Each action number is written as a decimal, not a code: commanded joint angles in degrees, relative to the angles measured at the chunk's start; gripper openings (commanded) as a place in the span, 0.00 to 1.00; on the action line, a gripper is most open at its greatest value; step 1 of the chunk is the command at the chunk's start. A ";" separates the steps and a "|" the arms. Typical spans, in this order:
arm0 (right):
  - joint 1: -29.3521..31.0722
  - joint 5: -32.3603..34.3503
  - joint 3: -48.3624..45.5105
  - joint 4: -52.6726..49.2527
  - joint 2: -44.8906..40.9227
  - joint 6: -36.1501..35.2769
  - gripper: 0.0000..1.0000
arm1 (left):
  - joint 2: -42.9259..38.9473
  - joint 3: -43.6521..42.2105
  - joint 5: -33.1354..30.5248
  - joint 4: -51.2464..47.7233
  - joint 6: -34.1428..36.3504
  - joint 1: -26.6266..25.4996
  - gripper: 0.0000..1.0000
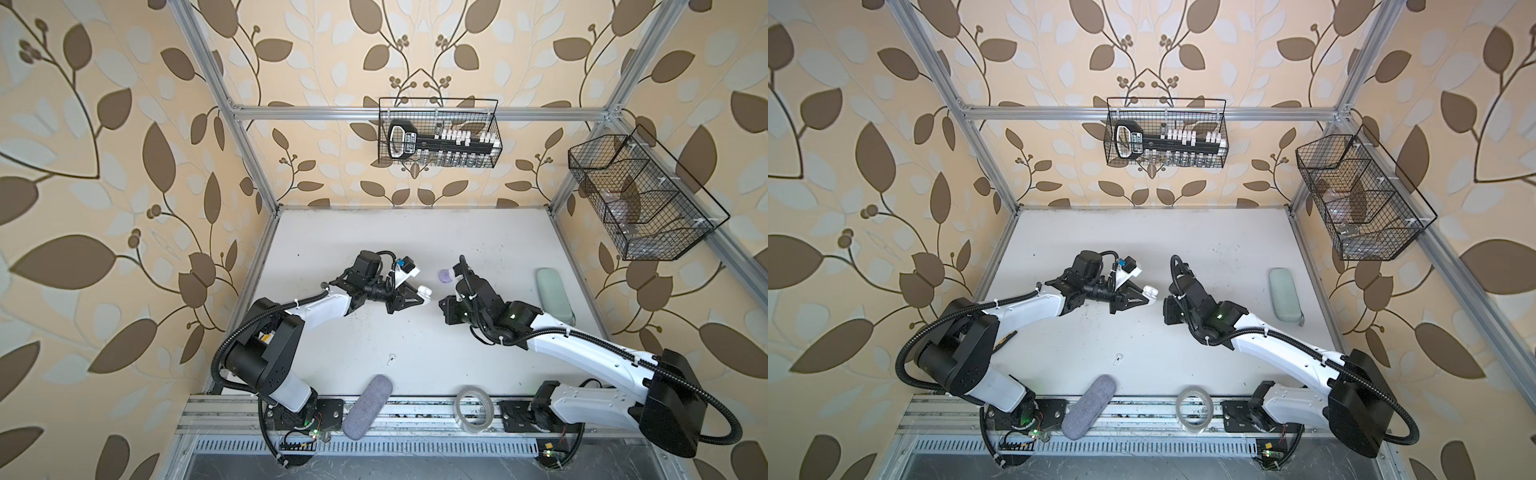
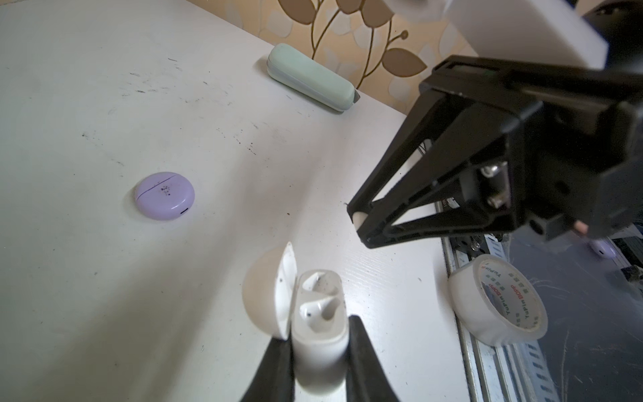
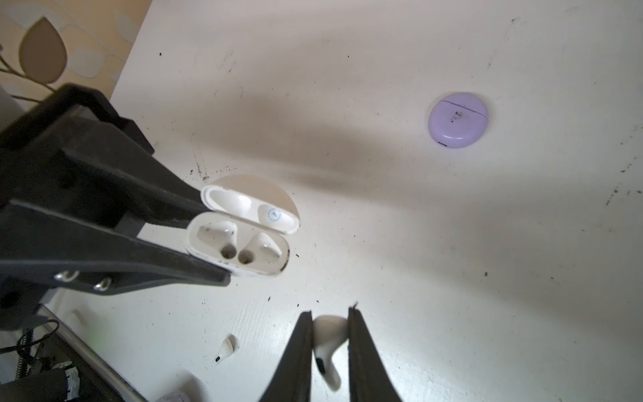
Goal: Insert the wireless bluetooth earbuds into the charging case
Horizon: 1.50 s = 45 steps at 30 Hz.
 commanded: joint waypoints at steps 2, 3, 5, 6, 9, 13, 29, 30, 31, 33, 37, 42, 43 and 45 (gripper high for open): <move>-0.34 -0.07 -1.20 3.61 -0.77 1.83 0.18 | -2.94 -0.79 1.12 2.57 -0.51 -0.08 0.09; -0.30 -0.05 -1.12 4.30 -0.73 2.08 0.18 | -3.02 -0.88 1.09 2.69 -0.44 -0.09 0.09; -0.39 -0.03 -1.02 5.49 -0.73 2.60 0.18 | -3.12 -1.06 1.08 2.79 -0.40 -0.07 0.09; -0.39 0.01 -0.89 6.05 -0.68 2.95 0.18 | -3.12 -1.21 1.08 2.92 -0.40 -0.06 0.09; -0.39 0.62 -0.87 7.86 -0.62 3.97 0.19 | -3.15 -1.26 1.00 3.08 -0.48 0.00 0.09; -0.20 1.40 -1.19 10.26 -0.89 5.57 0.19 | -3.30 -1.41 0.75 3.10 -0.48 0.00 0.09; 0.92 5.30 -1.09 14.08 0.77 10.21 0.20 | -3.91 -1.75 -0.15 3.27 -0.62 0.39 0.09; 0.97 5.62 -1.12 14.24 1.08 10.64 0.21 | -3.99 -1.72 -0.25 3.10 -0.45 0.44 0.09; 0.80 5.89 -0.95 14.07 1.52 10.74 0.20 | -4.19 -1.76 -0.33 2.99 -0.32 0.60 0.09; 0.83 6.07 -0.80 14.17 1.89 10.92 0.21 | -4.50 -1.93 -0.33 2.99 -0.36 0.84 0.09; 0.75 6.77 -1.05 15.02 2.20 12.09 0.21 | -4.79 -2.02 -0.42 3.10 -0.39 1.05 0.10; 0.76 7.29 -0.32 15.68 3.57 13.29 0.20 | -4.62 -1.90 -0.15 3.15 -0.48 1.06 0.09; 0.82 7.29 -0.23 16.04 3.82 13.54 0.20 | -4.62 -1.94 -0.14 3.19 -0.57 1.05 0.10; 0.92 7.29 -0.05 16.53 4.26 13.85 0.20 | -4.77 -1.94 -0.15 3.19 -0.65 1.15 0.10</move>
